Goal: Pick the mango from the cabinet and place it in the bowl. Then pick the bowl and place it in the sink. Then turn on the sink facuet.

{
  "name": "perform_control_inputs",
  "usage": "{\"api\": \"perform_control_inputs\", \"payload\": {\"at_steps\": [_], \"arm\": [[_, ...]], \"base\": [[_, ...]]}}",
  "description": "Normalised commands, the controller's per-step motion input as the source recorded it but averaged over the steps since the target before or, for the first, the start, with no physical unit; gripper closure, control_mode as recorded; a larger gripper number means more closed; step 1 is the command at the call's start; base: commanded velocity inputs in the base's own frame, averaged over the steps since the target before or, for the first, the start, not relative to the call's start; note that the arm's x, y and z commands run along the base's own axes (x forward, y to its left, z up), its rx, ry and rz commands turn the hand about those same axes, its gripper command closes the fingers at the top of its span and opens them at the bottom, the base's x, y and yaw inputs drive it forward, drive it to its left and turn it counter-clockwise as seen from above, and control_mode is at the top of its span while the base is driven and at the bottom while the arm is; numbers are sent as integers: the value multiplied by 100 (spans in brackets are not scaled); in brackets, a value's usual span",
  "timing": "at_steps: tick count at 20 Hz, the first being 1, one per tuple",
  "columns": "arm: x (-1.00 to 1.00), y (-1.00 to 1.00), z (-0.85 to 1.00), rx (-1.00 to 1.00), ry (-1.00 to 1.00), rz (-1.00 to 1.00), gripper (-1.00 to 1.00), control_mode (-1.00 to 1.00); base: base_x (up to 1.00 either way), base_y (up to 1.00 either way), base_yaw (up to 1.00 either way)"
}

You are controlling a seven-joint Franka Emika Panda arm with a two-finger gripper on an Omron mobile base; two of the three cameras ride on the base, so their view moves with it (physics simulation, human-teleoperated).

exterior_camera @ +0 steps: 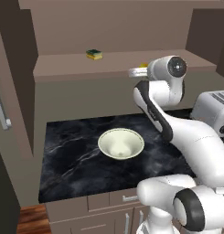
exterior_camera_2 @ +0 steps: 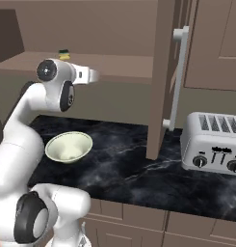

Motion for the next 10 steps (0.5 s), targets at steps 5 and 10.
{"api": "perform_control_inputs", "payload": {"at_steps": [5, 10], "arm": [[-100, 0, -7, -1, 0, 1, 100, -100], [-97, 18, -50, -11, 4, 2, 100, -100]], "base": [[0, 0, 0], [0, 0, 0]]}}
